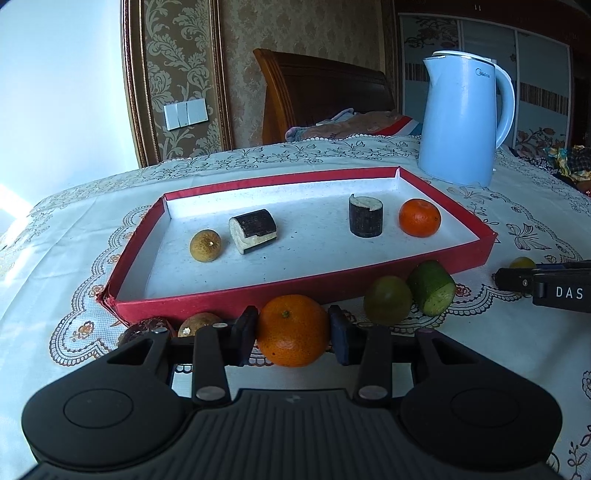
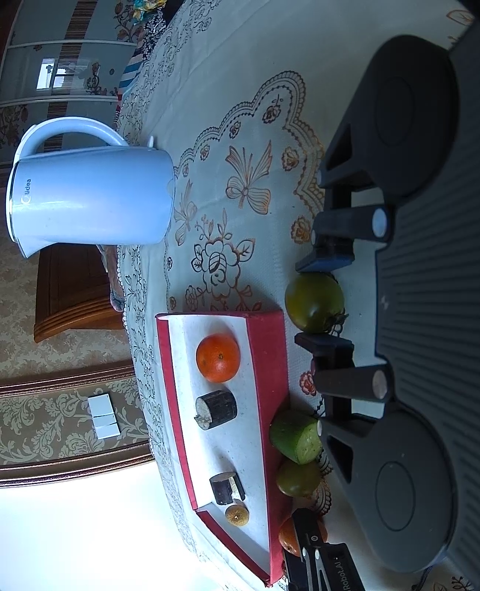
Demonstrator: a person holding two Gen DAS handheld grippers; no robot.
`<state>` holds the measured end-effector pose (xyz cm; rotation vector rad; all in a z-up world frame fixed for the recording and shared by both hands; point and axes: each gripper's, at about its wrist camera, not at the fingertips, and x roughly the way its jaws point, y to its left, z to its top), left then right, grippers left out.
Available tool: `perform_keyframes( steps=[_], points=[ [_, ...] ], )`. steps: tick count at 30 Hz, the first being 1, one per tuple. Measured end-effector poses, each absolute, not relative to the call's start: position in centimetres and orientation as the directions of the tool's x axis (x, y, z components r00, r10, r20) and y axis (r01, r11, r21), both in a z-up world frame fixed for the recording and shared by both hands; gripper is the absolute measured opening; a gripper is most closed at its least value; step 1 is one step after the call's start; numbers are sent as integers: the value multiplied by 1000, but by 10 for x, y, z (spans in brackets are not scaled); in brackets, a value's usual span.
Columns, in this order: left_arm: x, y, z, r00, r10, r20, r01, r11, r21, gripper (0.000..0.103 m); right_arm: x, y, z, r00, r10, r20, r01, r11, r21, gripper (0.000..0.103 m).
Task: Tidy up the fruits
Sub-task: 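Close the left gripper on the orange while the right gripper grasps the green tomato, then carry the orange and green tomato over the tray with both grippers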
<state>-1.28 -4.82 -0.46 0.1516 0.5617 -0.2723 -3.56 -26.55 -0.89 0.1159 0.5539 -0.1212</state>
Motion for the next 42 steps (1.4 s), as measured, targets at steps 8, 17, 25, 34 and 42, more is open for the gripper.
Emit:
perform_keyframes(
  steps=[8,17,25,34,42],
  points=[
    [-19,-50,-1,838,-204,-507,291,952,98,40,-41,-265,-6,858,-101,-503,159,984,75,32],
    [-23,-50,10,839,-209,-502,298,949,104,40,-45,-258,10,874,-47,-484,102,991,89,32],
    [0,-43,30,858,-183,-480,245,967,70,40,-18,-227,41,911,-19,-411,42,998,47,32],
    [45,-33,22,847,-119,-518,171,984,54,40,30,-192,35,898,-16,-440,11,1000,-14,33],
    [63,-26,11,835,-83,-544,126,991,44,40,53,-182,26,890,-32,-455,13,999,-47,32]
  ],
)
